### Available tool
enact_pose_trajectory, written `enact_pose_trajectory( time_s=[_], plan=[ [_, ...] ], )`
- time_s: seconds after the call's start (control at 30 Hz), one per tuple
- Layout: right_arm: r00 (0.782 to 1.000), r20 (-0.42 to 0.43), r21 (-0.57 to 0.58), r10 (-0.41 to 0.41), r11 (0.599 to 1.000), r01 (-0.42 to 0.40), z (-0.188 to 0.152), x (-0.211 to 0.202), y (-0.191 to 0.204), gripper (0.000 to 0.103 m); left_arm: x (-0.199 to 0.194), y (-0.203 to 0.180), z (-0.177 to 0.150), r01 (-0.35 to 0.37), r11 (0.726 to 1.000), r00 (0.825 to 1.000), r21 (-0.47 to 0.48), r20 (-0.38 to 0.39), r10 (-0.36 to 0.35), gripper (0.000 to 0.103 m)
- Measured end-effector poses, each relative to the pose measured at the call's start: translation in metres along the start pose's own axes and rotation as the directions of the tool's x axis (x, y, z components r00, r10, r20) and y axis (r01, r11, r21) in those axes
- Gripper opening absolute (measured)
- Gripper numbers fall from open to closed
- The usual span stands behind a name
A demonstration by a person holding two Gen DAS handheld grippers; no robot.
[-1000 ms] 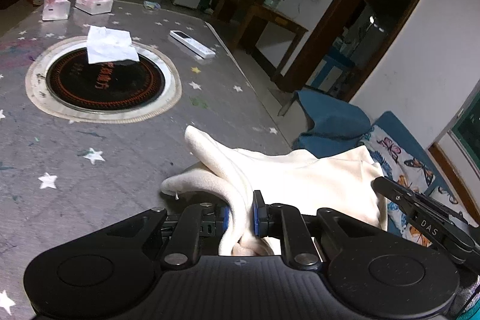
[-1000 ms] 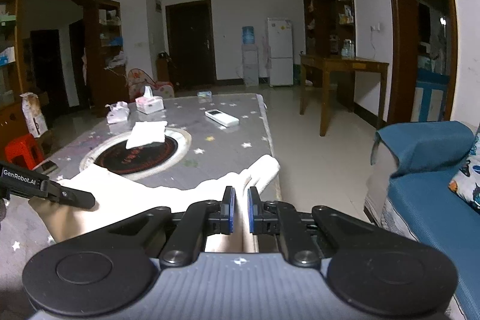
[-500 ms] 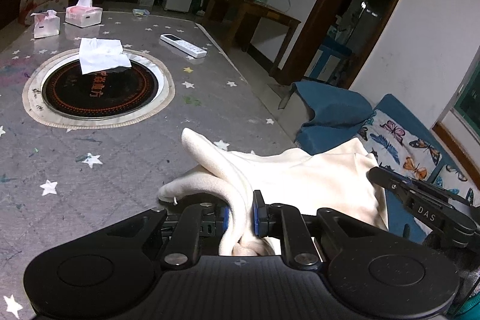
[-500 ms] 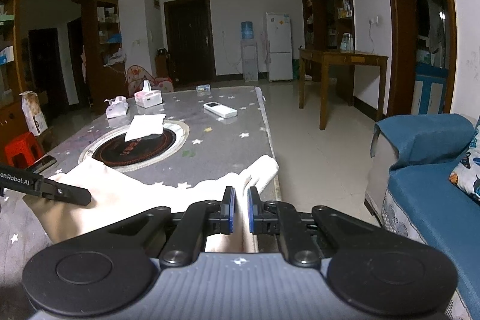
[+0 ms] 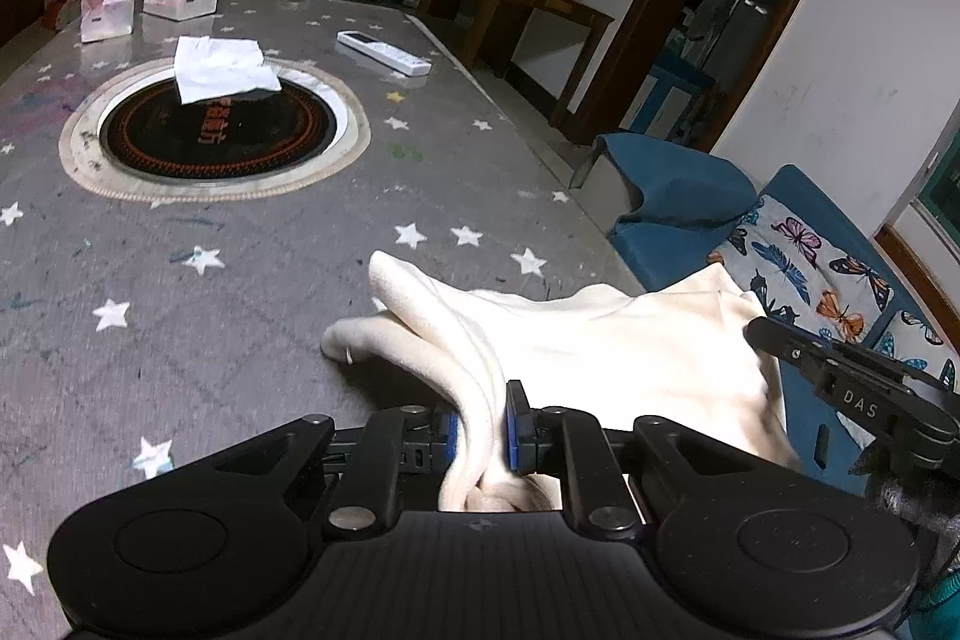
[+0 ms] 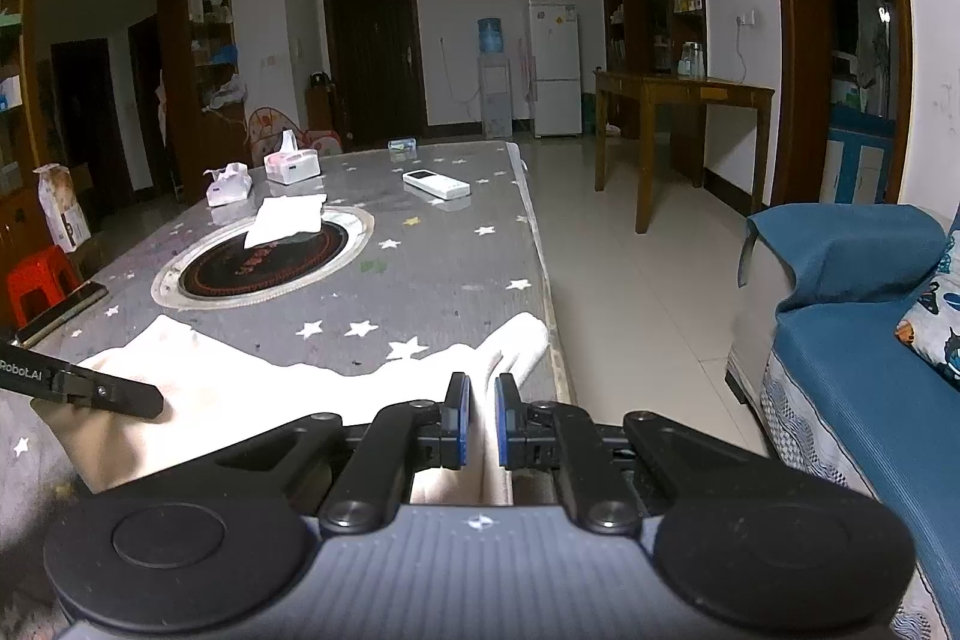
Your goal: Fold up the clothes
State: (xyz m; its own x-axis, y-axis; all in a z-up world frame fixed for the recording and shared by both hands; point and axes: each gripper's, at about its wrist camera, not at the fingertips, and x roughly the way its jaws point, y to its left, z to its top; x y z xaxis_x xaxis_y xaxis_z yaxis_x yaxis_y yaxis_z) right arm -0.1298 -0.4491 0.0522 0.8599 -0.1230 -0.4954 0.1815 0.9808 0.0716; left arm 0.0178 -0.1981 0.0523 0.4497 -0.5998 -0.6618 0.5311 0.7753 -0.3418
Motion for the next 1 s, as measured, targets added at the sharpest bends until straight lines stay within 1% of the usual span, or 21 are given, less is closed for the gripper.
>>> enact_pose_trajectory(
  time_s=[0.4,0.57,0.73,0.87,1.0],
  plan=[
    [0.999,-0.034,-0.009,-0.019,1.000,0.019,-0.007,0.008,-0.002,0.008,0.005,0.009,-0.010,-0.007,1.000,0.999,-0.017,-0.041,0.006,0.016],
    [0.998,-0.055,-0.016,-0.033,0.999,0.032,-0.010,0.013,-0.004,0.008,0.008,0.013,-0.015,-0.022,1.000,0.998,-0.021,-0.057,0.020,0.016],
    [0.997,-0.062,-0.022,-0.049,0.999,0.048,-0.012,0.013,-0.006,0.009,0.006,0.014,-0.018,-0.045,0.999,0.997,-0.005,-0.055,0.045,0.023],
    [0.998,-0.047,-0.038,-0.042,0.998,0.040,-0.014,0.005,0.001,0.010,0.004,0.014,-0.021,-0.064,0.998,0.997,0.010,-0.050,0.064,0.026],
    [0.999,-0.032,-0.067,-0.014,0.998,0.012,-0.016,-0.005,0.014,0.011,0.002,0.017,-0.023,-0.088,0.996,0.995,0.021,-0.045,0.089,0.034]
  ],
)
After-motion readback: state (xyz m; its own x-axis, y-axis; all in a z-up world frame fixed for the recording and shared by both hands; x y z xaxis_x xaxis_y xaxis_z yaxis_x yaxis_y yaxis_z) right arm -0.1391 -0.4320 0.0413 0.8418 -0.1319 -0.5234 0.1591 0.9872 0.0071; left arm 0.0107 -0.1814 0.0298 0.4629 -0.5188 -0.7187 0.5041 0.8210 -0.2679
